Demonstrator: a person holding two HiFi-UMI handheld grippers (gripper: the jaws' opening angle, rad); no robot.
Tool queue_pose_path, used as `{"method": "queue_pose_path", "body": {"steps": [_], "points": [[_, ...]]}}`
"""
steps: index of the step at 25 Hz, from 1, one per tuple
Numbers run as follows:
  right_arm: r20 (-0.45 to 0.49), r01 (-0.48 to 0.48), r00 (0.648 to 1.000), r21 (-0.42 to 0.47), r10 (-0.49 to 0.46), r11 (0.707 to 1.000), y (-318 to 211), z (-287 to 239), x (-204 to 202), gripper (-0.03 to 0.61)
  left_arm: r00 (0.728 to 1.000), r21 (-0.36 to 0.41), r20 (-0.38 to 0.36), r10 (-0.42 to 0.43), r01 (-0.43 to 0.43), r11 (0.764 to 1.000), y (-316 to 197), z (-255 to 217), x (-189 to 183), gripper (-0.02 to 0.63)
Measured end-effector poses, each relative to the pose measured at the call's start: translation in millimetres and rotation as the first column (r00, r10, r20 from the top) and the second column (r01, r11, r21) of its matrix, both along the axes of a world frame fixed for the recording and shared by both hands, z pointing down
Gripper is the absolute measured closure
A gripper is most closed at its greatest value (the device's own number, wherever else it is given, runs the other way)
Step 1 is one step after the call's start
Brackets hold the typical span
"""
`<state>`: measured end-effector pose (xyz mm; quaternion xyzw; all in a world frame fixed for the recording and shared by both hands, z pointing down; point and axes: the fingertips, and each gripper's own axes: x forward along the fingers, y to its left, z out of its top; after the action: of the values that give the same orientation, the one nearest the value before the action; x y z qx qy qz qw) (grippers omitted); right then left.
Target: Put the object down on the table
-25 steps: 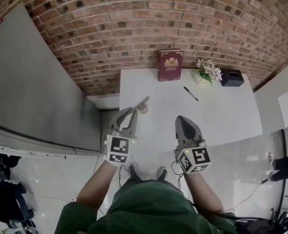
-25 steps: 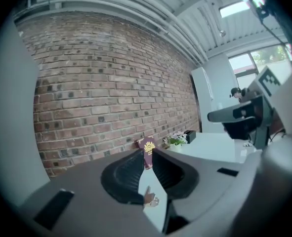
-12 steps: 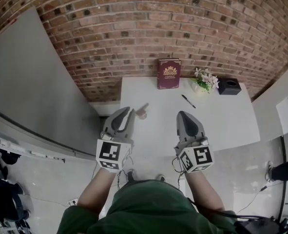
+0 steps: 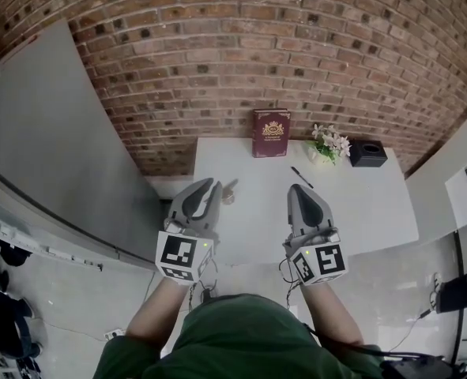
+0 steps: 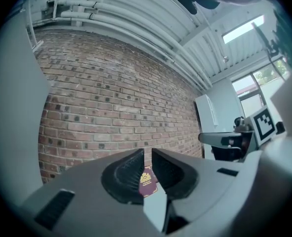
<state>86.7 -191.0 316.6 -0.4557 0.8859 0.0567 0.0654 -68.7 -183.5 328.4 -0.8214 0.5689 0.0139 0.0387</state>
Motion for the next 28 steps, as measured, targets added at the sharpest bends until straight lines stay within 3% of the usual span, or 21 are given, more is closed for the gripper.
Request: {"method": "queue_pose_path", "body": {"steps": [28], "points": [[-0.025,0.015,1.000,-0.010,-0.016,1.000,-16.2,5.5,-1.0,0.577,1.000,-0.031,-0.011,-0.001,0.001,1.000,-20.4,6.5,-0.4,0.568]]}}
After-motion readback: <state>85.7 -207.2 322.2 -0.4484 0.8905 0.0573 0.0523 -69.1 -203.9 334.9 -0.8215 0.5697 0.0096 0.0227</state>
